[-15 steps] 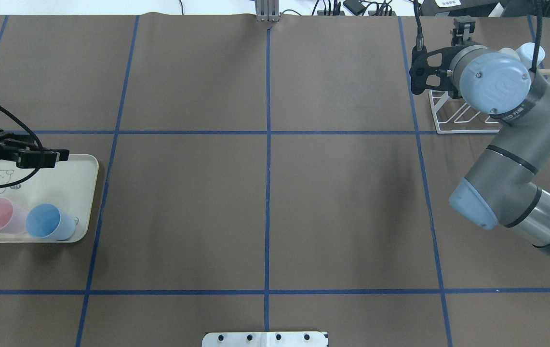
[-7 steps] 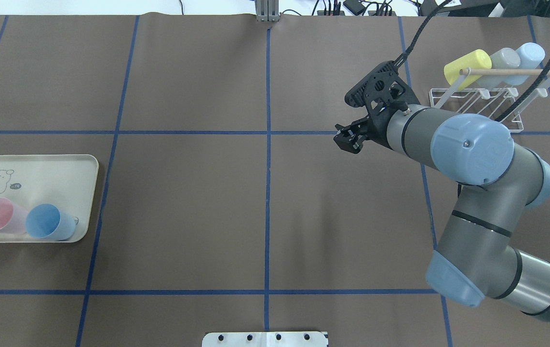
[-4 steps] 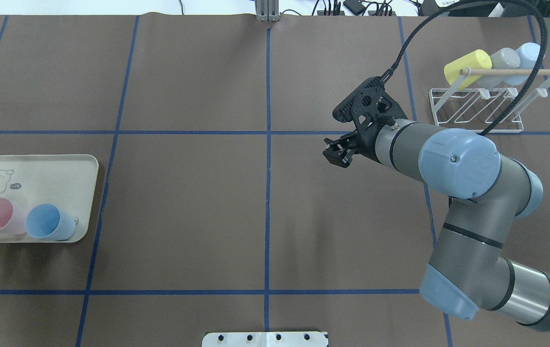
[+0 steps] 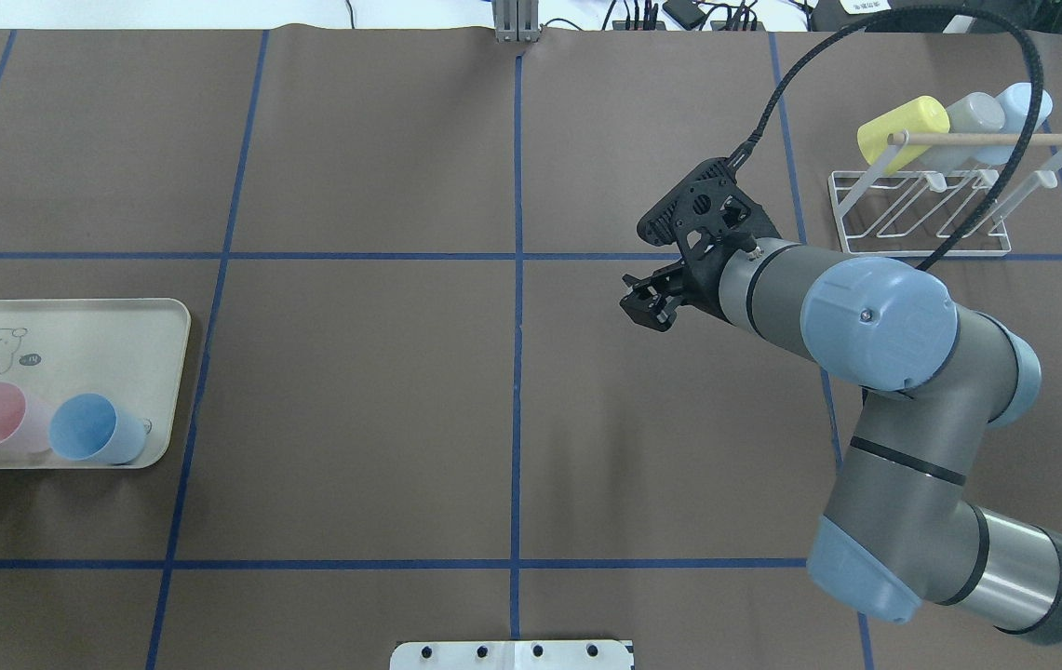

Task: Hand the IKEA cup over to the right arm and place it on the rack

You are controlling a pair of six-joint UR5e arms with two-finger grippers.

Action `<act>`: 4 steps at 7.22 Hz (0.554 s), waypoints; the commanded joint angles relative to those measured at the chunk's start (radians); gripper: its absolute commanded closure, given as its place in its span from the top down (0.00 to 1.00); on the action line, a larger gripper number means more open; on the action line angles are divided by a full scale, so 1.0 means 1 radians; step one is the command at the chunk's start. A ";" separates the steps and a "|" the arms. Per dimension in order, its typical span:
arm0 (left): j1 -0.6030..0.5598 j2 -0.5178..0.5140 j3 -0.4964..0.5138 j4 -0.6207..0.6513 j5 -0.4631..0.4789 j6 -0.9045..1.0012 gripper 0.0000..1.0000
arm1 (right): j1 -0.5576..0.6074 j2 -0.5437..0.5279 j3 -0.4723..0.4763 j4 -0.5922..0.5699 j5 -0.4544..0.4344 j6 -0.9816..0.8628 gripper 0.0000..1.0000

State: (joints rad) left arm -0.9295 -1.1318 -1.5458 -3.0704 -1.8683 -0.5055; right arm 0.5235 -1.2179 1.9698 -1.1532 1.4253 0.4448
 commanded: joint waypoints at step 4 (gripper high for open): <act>0.005 -0.020 0.024 -0.047 -0.041 -0.028 0.29 | -0.003 0.001 -0.002 0.000 -0.002 0.000 1.00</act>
State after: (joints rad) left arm -0.9254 -1.1514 -1.5211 -3.1130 -1.8936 -0.5311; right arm 0.5201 -1.2166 1.9682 -1.1525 1.4240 0.4449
